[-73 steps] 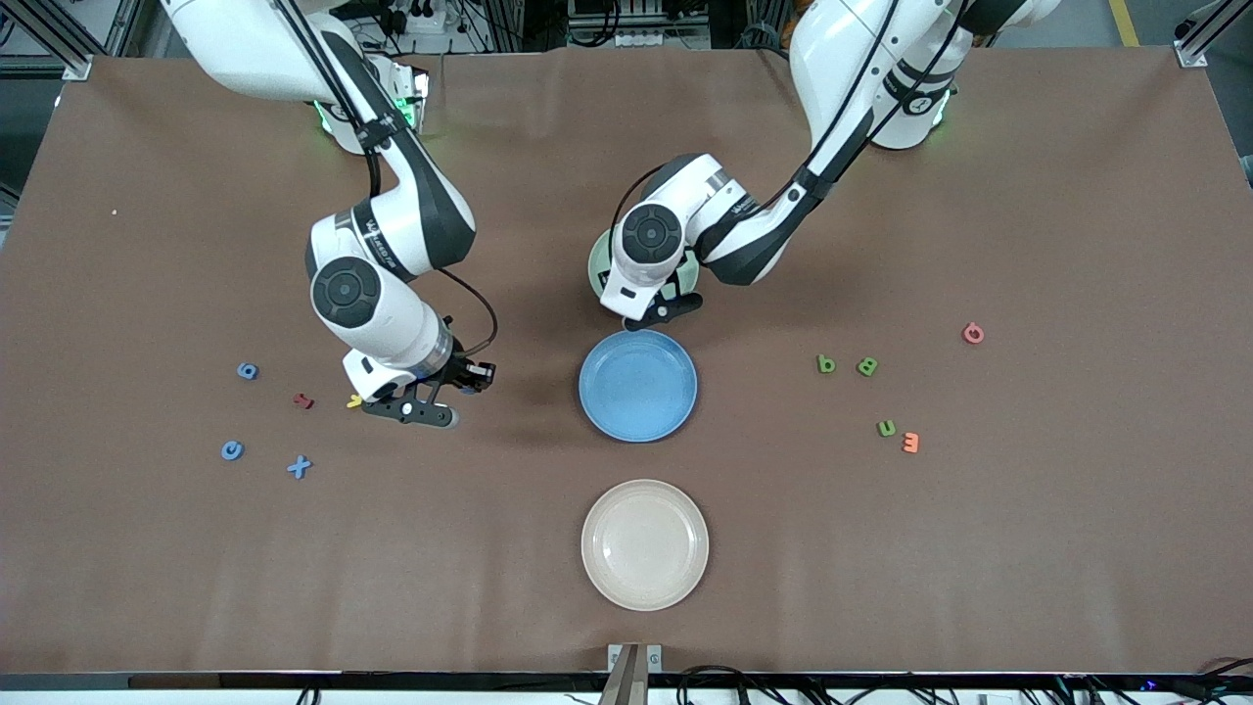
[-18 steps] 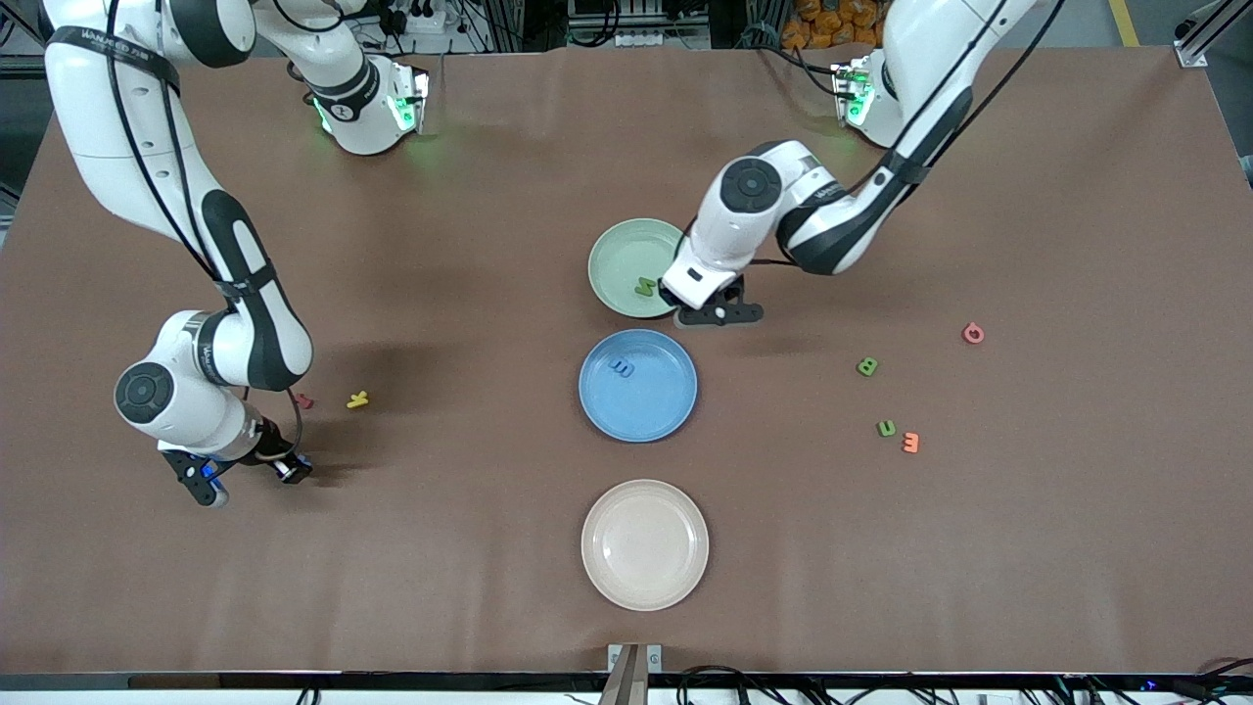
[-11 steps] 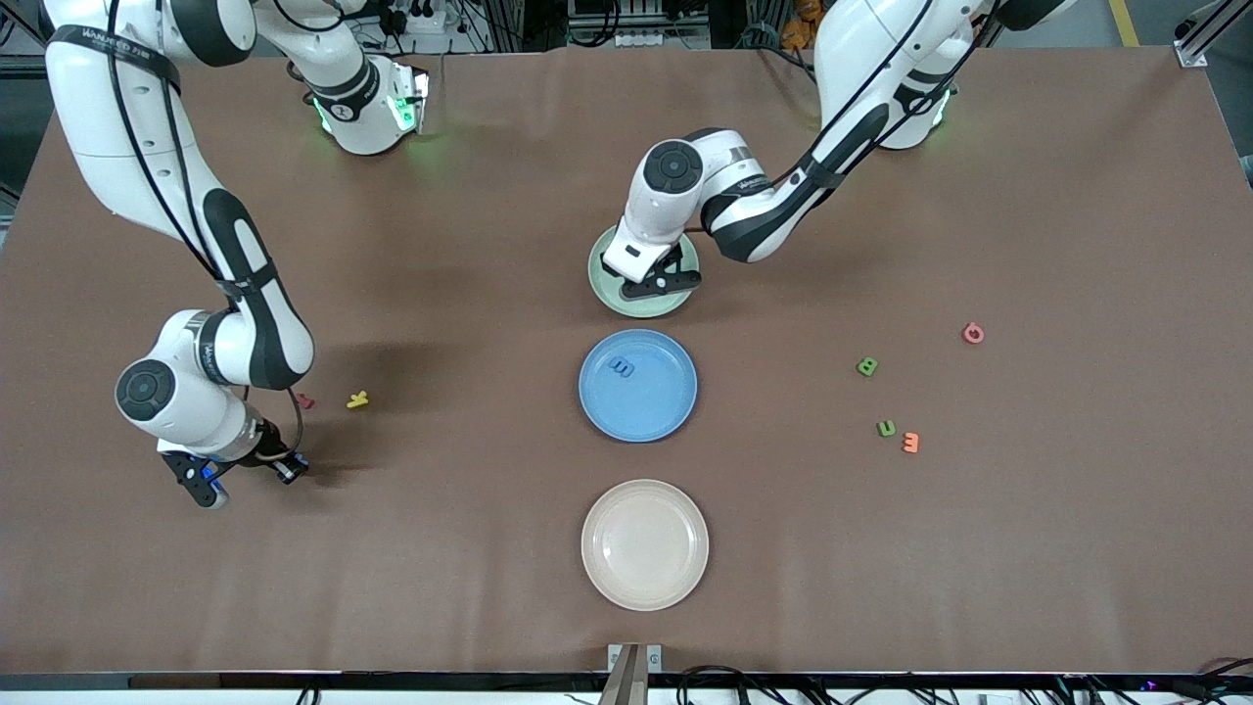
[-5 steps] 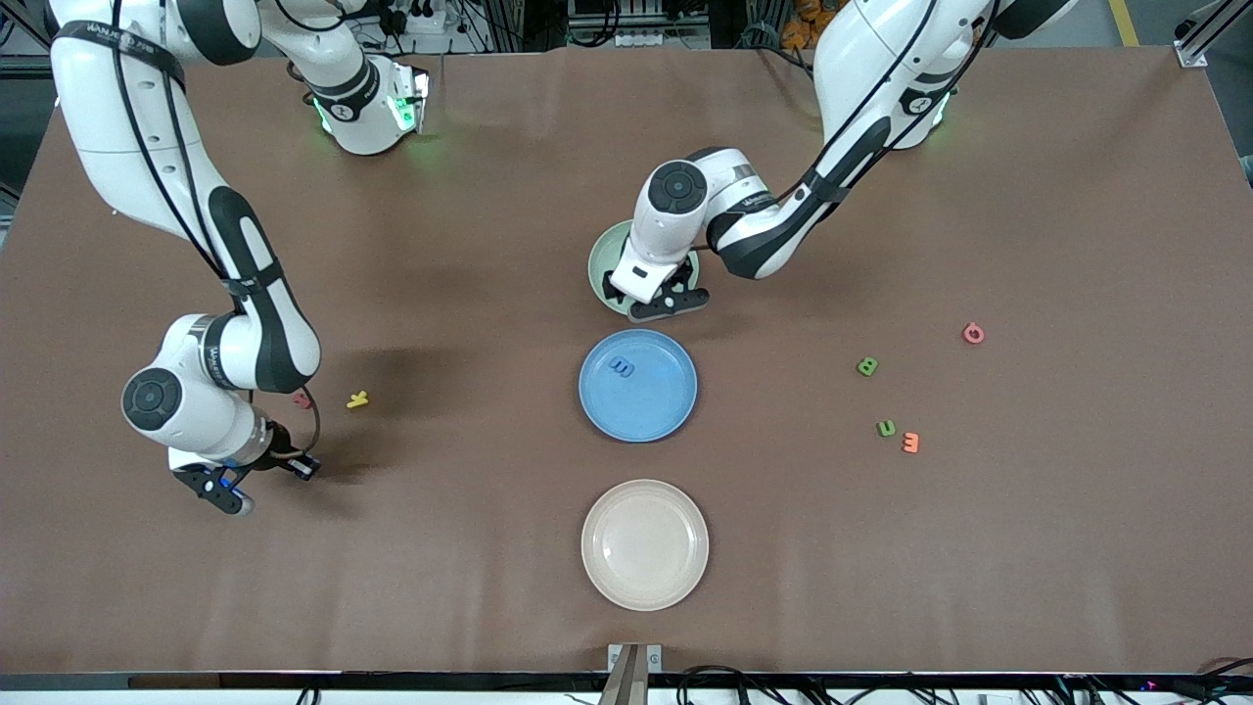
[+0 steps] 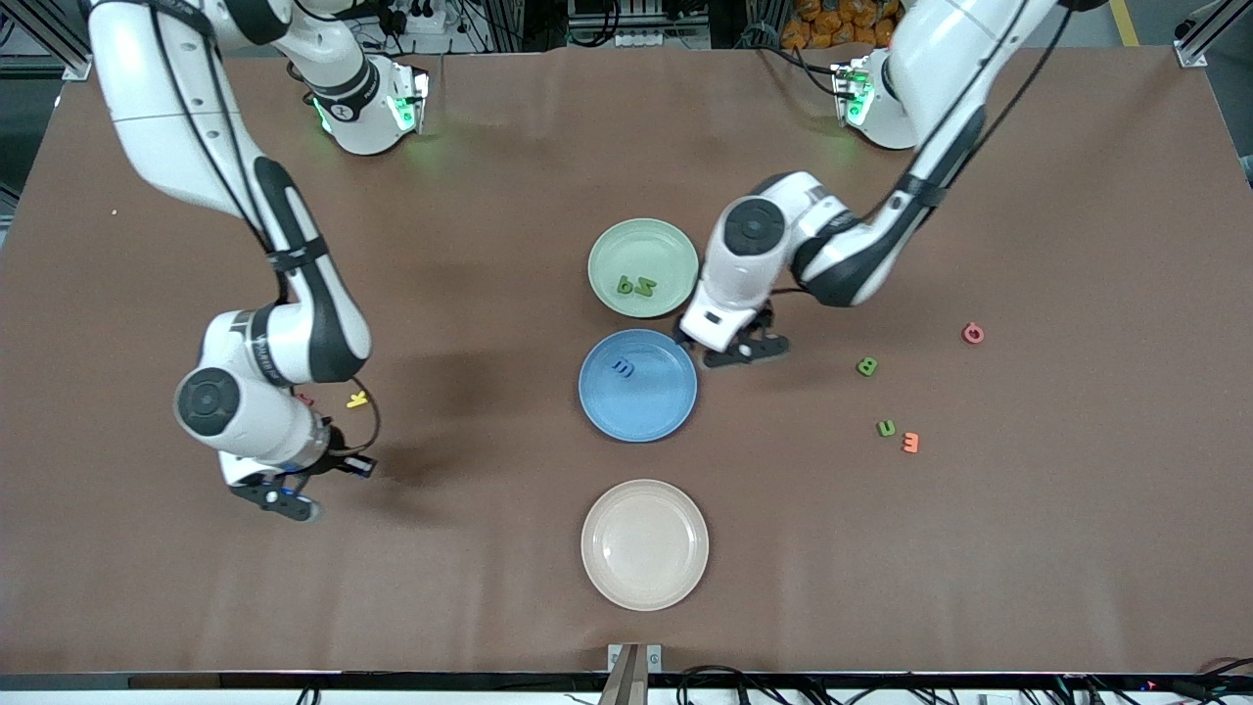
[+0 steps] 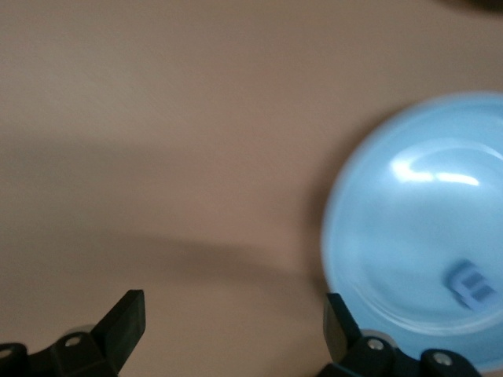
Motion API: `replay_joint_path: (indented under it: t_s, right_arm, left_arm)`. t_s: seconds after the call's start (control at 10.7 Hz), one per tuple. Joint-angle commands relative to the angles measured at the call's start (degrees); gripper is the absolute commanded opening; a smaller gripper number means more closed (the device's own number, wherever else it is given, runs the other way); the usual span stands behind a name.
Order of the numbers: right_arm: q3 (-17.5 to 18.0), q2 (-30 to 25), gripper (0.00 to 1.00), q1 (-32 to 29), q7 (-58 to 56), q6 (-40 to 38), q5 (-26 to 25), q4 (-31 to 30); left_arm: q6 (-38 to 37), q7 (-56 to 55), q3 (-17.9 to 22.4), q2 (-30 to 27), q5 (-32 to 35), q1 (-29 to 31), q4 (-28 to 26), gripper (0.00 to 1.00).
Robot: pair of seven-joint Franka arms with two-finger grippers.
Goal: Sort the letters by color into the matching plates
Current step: 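Release the P on the green plate while the right gripper places the X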
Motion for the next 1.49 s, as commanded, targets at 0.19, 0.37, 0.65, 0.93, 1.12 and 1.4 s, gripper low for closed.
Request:
replay_joint_path:
  t_s: [0.19,0.37,0.65,0.93,1.12,1.4]
  right_arm:
    - [-0.26,-0.07,0.22,14.32,0.12,-4.12,0.53,3.61]
    - [0.00,0.19,0.22,18.29,0.64,-5.96,0.53,4.32]
    - [2.55,0.89,0.22,21.20,0.65,-6.32,0.45,5.90]
    - [6.76,3.26,0.22,21.81,0.65,-5.71,0.18,9.06]
    - [8.61,4.58,0.22,22.52,0.82,-5.53,0.18,10.82]
    - [8.97,6.34,0.26,24.54,1.61,-3.26,0.18,11.00]
  left_arm:
    - [-0.60,23.54,-0.45,-0.44,4.10,15.80,-2.27,1.00]
    - [3.68,25.25,-0.36,3.34,8.14,20.99,-2.09,1.00]
    - [5.47,27.69,-0.45,5.20,13.52,23.39,-3.92,1.00]
    - [5.56,29.65,-1.85,3.18,13.52,23.39,-8.49,1.00]
    - [5.56,32.45,-2.73,2.57,13.52,23.47,-10.16,1.00]
    - [5.65,39.99,-6.48,1.16,13.52,29.50,-12.54,0.82]
